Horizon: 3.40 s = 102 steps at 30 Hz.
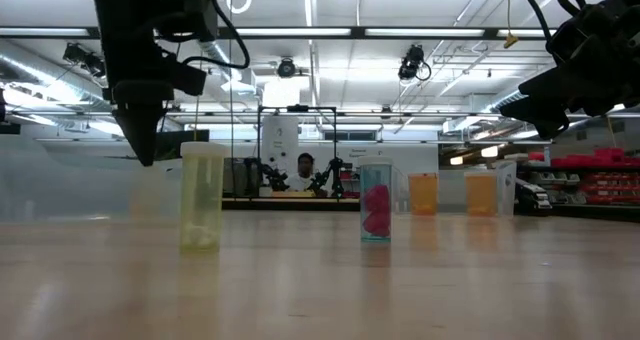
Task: Pick and place medicine bottles into bin by pill shape (circle, oval)
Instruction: Put the small yellow pill bottle into the left transparent bin
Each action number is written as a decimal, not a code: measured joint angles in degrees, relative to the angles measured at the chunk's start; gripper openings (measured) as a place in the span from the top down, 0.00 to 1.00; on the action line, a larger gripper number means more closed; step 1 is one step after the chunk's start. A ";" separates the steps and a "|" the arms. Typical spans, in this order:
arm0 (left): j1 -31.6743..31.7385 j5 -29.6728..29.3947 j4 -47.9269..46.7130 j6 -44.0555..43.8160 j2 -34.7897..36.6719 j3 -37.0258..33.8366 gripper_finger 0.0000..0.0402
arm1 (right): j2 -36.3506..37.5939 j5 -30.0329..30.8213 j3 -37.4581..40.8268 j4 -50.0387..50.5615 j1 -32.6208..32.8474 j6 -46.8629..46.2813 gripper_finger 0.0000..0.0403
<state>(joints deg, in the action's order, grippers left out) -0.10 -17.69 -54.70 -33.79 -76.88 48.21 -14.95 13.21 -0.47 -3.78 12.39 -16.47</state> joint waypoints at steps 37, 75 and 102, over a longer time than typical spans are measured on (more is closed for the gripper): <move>-26.20 8.62 9.79 -1.44 -24.06 24.06 0.38 | -0.31 0.00 0.00 0.43 0.01 0.00 0.44; -27.23 9.01 7.32 6.04 -34.51 35.47 0.67 | -0.31 0.00 0.00 0.52 0.01 0.00 0.44; -27.53 5.89 -24.63 -0.35 -33.90 42.60 0.66 | -0.33 0.00 0.00 0.59 0.00 0.00 0.44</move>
<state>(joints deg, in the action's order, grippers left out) -27.63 -11.80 -79.33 -34.14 -110.78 90.80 -15.29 13.21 -0.47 -3.20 12.39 -16.47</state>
